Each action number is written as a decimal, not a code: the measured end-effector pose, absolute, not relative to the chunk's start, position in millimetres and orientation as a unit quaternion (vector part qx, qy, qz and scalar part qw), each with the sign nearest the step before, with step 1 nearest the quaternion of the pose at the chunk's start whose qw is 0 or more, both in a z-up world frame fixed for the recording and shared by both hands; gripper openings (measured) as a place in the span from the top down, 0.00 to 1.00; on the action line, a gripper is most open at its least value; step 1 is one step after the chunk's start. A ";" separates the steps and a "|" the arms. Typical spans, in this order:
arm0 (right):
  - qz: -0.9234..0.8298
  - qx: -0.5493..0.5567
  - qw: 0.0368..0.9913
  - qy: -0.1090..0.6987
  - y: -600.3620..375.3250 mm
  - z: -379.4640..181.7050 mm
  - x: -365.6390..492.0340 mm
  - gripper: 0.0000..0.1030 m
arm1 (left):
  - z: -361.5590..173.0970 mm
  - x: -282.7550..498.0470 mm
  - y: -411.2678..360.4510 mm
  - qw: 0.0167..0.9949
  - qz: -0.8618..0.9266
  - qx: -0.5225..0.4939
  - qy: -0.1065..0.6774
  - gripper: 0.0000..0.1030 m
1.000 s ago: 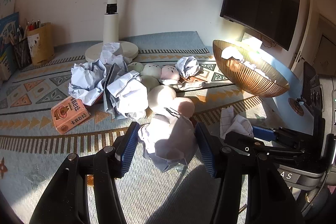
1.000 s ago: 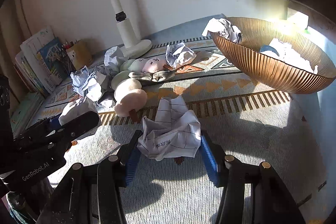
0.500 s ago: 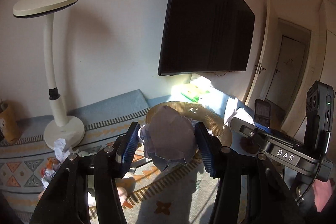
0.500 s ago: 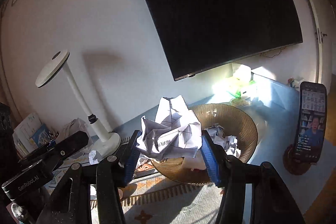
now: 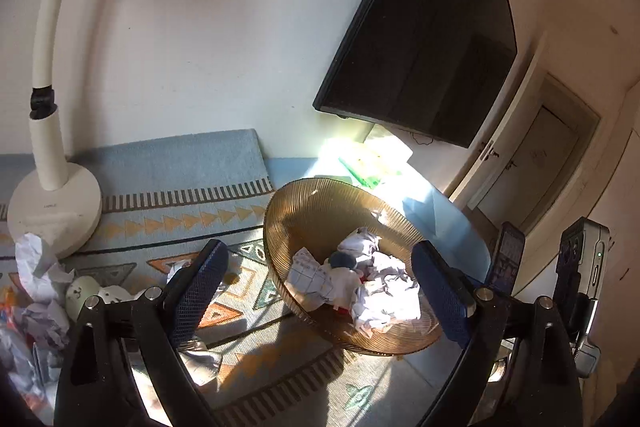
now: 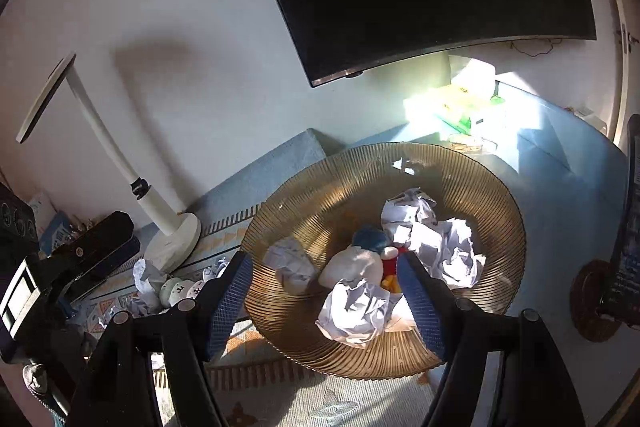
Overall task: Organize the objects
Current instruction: 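Carry both papers over the amber bowl and open both tools, then withdraw both open tools from the bowl back over the rug, then move the left tool to the pink capybara box while the right tool approaches the egg plushes, then grasp the pink box with the left tool while the right tool grasps the stacked egg plushes, then carry the box and egg plushes over the amber bowl and open both tools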
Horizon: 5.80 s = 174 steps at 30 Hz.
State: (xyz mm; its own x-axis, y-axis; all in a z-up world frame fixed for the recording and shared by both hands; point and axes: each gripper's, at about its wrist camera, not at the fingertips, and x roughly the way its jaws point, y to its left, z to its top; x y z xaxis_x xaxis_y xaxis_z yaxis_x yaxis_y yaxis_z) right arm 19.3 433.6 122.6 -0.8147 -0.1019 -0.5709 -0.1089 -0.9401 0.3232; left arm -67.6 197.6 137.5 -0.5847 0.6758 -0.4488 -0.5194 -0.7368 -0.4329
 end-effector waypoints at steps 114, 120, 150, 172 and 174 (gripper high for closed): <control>0.881 -0.464 -0.093 0.017 235.8 14.9 81.0 0.34 | 31.6 50.9 48.5 0.168 0.890 -0.421 -0.046 0.61; 0.888 -0.451 -0.089 -0.013 221.5 10.4 64.0 0.31 | 27.4 40.8 39.8 0.173 0.888 -0.422 -0.060 0.61; 0.966 -0.240 -0.009 0.093 329.9 144.3 126.4 0.56 | 144.3 53.7 115.1 0.279 0.914 -0.294 -0.031 0.62; 0.932 -0.280 0.074 0.220 456.1 141.7 58.7 0.30 | 157.5 -63.2 248.4 0.332 0.881 -0.328 -0.076 0.20; 0.939 -0.274 0.036 0.203 429.4 145.0 71.6 0.30 | 163.2 -44.3 228.1 0.329 0.885 -0.317 -0.092 0.20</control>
State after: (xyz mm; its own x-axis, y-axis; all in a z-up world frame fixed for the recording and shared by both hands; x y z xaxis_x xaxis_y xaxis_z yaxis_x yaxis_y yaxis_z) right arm 71.6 429.4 145.0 -0.8470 -0.0445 -0.5298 -0.1781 -0.9151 0.3616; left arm -44.3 228.1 163.2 -0.5819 0.6408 -0.5007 -0.5240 -0.7663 -0.3717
